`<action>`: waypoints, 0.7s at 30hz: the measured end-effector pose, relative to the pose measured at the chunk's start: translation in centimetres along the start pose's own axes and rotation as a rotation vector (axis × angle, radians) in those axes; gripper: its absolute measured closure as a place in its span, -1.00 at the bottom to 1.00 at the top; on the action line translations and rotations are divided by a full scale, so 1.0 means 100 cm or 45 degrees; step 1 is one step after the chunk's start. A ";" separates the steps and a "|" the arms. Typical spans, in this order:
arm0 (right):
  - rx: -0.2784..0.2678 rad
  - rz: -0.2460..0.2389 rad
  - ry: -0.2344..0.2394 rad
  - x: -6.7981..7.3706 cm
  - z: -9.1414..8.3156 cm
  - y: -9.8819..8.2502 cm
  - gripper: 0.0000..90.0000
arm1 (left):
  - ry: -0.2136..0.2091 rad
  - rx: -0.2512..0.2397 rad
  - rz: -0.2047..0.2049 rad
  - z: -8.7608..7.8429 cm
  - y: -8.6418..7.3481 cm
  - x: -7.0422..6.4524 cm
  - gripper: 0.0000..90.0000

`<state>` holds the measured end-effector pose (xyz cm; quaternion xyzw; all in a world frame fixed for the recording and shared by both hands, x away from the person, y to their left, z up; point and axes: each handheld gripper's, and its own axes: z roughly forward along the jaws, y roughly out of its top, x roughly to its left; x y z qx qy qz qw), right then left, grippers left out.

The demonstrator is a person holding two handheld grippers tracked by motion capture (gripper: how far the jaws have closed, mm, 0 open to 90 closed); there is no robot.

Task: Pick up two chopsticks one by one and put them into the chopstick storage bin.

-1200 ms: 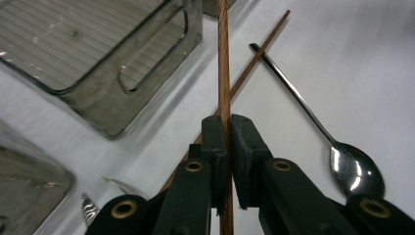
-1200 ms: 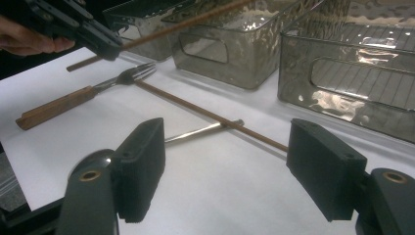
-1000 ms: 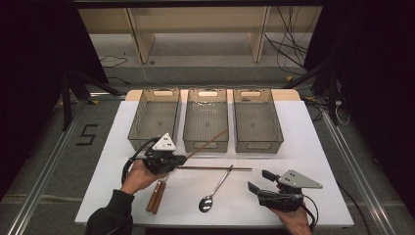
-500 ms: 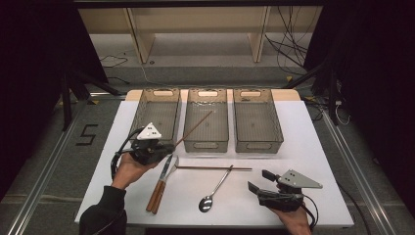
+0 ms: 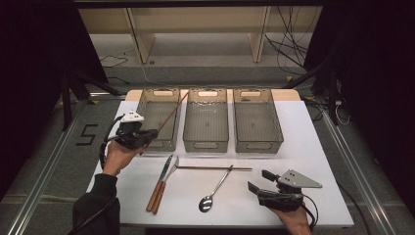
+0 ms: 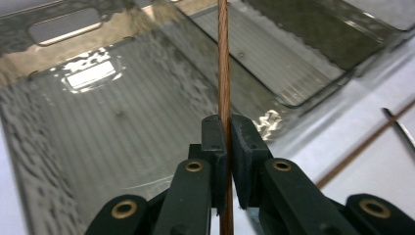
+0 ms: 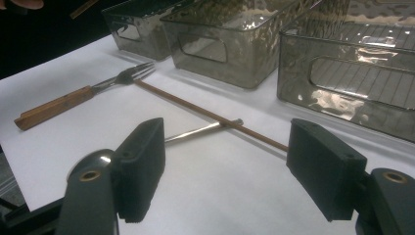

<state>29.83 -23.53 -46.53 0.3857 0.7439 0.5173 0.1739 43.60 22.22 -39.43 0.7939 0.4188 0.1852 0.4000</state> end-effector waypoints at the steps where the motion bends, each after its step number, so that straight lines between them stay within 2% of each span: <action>1: 0.000 0.001 0.000 0.000 0.000 0.000 -0.31 | 0.006 0.004 -0.006 0.001 0.001 0.003 0.88; 10: 0.004 0.002 0.000 0.000 0.000 0.000 -0.31 | 0.038 0.021 -0.032 0.008 0.011 0.027 0.88; 21: 0.006 0.000 0.001 0.000 0.000 0.000 -0.31 | 0.094 0.073 -0.013 0.020 0.021 0.050 0.88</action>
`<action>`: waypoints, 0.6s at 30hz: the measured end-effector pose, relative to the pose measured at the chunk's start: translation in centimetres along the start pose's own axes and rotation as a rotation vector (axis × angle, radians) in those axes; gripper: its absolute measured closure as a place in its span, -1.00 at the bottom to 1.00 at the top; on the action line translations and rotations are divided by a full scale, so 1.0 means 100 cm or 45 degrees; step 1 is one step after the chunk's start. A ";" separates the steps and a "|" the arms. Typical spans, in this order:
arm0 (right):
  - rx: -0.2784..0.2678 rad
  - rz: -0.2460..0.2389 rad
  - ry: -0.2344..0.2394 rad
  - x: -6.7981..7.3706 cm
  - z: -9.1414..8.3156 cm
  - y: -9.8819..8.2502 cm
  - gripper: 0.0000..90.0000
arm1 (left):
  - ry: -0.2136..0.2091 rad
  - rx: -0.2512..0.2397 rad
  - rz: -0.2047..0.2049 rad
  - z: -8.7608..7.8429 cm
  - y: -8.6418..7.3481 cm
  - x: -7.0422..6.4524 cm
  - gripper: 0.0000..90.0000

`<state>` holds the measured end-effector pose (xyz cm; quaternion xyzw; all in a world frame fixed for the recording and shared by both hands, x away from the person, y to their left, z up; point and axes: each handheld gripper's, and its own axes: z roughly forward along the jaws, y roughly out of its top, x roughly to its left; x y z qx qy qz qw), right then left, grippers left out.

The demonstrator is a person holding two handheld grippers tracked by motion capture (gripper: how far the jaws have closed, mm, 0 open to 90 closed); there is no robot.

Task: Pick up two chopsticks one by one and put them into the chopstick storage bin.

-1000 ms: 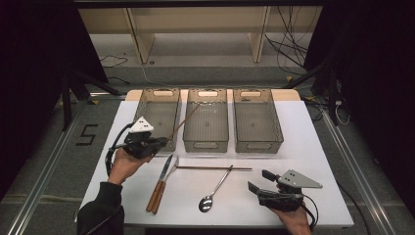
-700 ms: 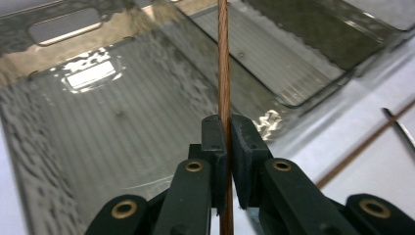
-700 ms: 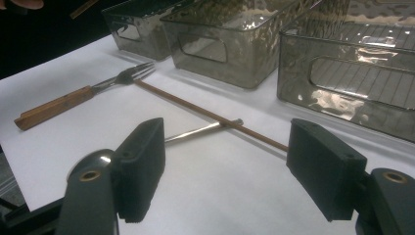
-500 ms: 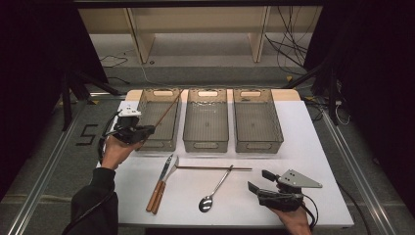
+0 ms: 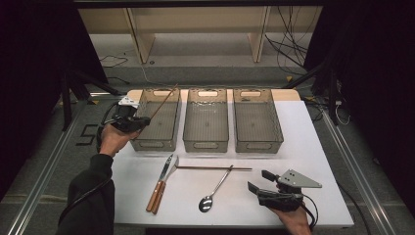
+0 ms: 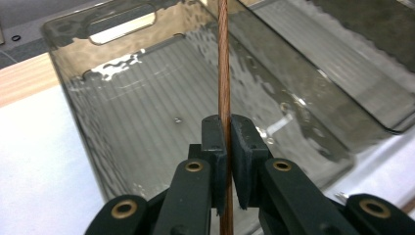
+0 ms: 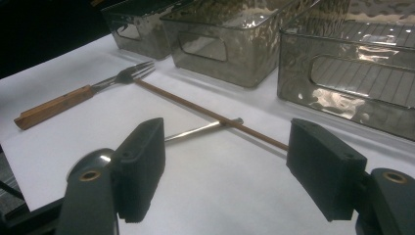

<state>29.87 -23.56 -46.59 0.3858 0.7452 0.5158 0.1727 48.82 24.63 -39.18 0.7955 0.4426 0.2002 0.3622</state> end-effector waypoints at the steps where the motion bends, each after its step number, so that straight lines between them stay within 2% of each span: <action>1: 0.000 0.001 -0.001 0.000 0.000 0.000 -0.31 | 0.004 0.003 0.004 0.001 0.000 0.002 0.88; 7: -0.001 0.000 0.000 0.000 0.000 0.000 -0.31 | 0.021 0.022 0.001 0.008 0.003 0.014 0.88; 18: 0.000 0.001 0.001 0.000 0.000 0.000 -0.31 | 0.019 0.033 -0.013 0.016 0.002 0.025 0.88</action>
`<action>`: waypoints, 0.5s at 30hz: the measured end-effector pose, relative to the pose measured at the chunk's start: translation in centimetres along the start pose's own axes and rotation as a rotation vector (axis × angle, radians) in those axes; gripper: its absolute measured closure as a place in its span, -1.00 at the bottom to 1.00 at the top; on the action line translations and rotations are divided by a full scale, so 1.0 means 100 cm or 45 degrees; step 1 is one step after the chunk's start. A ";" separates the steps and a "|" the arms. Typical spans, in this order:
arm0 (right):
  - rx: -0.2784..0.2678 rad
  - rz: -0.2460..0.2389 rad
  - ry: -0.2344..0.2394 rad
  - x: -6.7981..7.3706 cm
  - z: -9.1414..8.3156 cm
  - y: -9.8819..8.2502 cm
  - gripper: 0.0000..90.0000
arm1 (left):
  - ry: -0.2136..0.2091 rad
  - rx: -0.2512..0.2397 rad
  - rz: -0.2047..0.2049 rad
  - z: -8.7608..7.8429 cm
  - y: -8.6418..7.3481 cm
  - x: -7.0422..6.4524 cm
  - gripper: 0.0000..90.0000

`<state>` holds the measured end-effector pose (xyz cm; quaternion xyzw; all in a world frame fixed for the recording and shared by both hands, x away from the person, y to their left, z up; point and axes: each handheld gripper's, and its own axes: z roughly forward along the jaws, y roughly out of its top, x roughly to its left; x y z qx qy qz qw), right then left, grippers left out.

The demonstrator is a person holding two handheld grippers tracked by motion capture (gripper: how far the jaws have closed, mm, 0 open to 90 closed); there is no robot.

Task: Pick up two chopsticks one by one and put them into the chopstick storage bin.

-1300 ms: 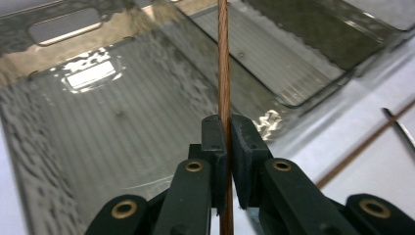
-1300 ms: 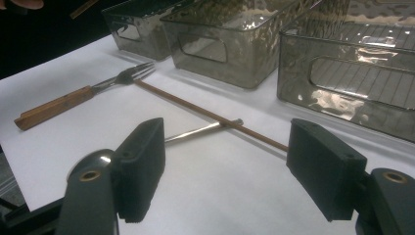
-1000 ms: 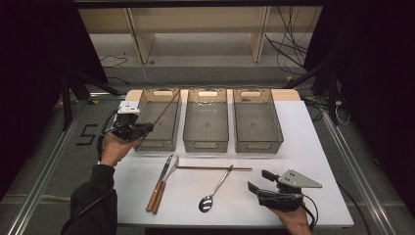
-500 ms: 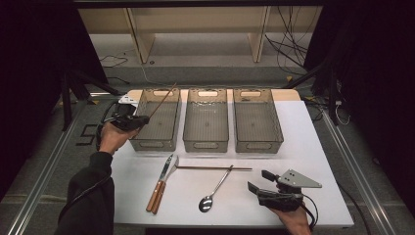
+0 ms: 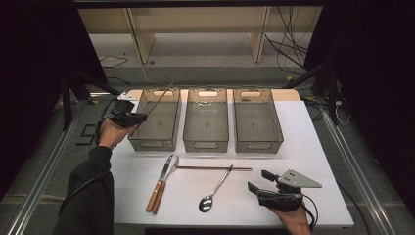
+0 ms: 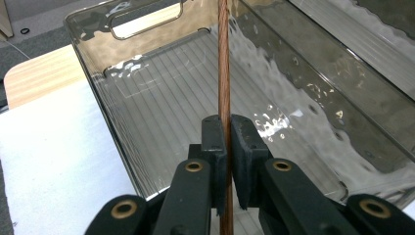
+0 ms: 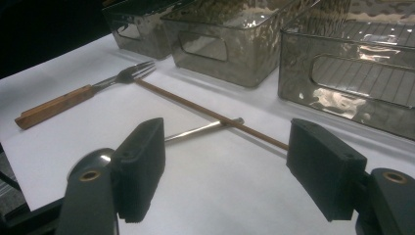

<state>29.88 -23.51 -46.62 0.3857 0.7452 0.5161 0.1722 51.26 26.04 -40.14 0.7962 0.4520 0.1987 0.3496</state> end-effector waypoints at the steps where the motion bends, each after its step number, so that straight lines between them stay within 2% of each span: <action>1: 0.000 0.000 0.000 0.000 0.000 0.000 -0.31 | 0.002 0.001 0.001 0.001 0.000 0.000 0.88; 10: 0.000 0.000 0.001 0.000 0.000 0.000 -0.31 | 0.007 0.027 0.015 0.010 -0.001 0.000 0.88; 15: 0.001 0.000 0.002 0.000 0.000 0.000 -0.31 | 0.004 0.035 0.000 0.013 0.000 -0.001 0.88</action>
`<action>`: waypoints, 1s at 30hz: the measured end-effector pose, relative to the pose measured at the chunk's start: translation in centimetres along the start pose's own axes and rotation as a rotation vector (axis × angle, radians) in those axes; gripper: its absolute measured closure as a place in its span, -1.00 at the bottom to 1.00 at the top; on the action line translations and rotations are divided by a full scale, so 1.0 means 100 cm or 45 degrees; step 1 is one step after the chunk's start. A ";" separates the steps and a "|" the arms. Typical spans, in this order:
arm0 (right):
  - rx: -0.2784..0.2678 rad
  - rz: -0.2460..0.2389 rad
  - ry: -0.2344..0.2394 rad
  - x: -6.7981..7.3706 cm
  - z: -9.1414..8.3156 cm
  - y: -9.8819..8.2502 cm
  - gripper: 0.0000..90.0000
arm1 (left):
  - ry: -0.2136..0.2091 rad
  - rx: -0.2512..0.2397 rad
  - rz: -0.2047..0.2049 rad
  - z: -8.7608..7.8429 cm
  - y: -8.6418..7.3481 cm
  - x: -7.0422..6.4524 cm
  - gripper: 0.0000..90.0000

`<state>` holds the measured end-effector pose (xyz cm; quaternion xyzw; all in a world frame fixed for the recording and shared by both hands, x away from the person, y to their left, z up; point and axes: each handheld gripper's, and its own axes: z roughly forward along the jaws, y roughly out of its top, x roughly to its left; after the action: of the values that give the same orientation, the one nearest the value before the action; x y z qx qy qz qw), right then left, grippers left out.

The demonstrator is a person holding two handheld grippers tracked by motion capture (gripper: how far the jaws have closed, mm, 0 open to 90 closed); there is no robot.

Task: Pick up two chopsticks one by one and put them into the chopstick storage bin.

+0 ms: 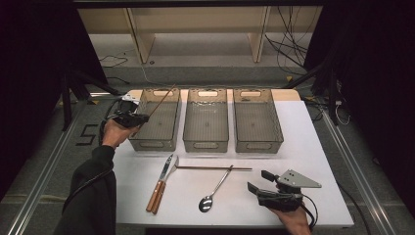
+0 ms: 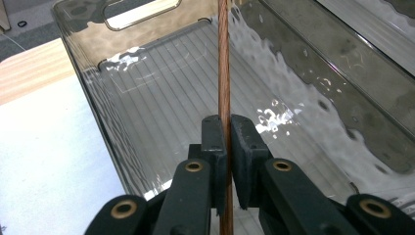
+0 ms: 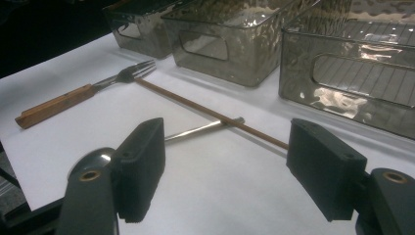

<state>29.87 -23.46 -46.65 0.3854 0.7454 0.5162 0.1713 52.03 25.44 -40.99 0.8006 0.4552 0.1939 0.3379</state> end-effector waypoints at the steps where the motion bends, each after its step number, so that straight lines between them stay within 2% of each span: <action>1: 0.000 0.000 0.000 0.000 0.000 0.000 -0.31 | 0.001 0.003 -0.001 0.001 0.000 0.000 0.88; 11: 0.002 0.001 0.001 0.000 0.000 0.000 -0.31 | 0.004 0.033 -0.005 0.005 -0.003 0.001 0.88; 16: 0.002 0.003 0.002 0.000 0.000 0.000 -0.31 | 0.016 0.043 -0.030 0.007 -0.004 0.001 0.85; 20: 0.003 0.004 0.003 0.000 0.000 0.000 -0.31 | 0.014 0.003 -0.093 0.003 0.000 0.002 0.26; 24: -0.001 0.002 0.003 0.000 0.000 0.000 -0.31 | -0.001 -0.028 -0.109 -0.004 0.006 -0.003 -0.01; 30: -0.001 0.002 0.002 -0.001 0.000 0.000 -0.31 | -0.047 -0.069 -0.096 -0.019 0.009 -0.017 -0.21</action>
<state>29.89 -23.52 -46.62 0.3855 0.7450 0.5170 0.1706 50.56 24.32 -39.04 0.7770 0.4731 0.1785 0.3750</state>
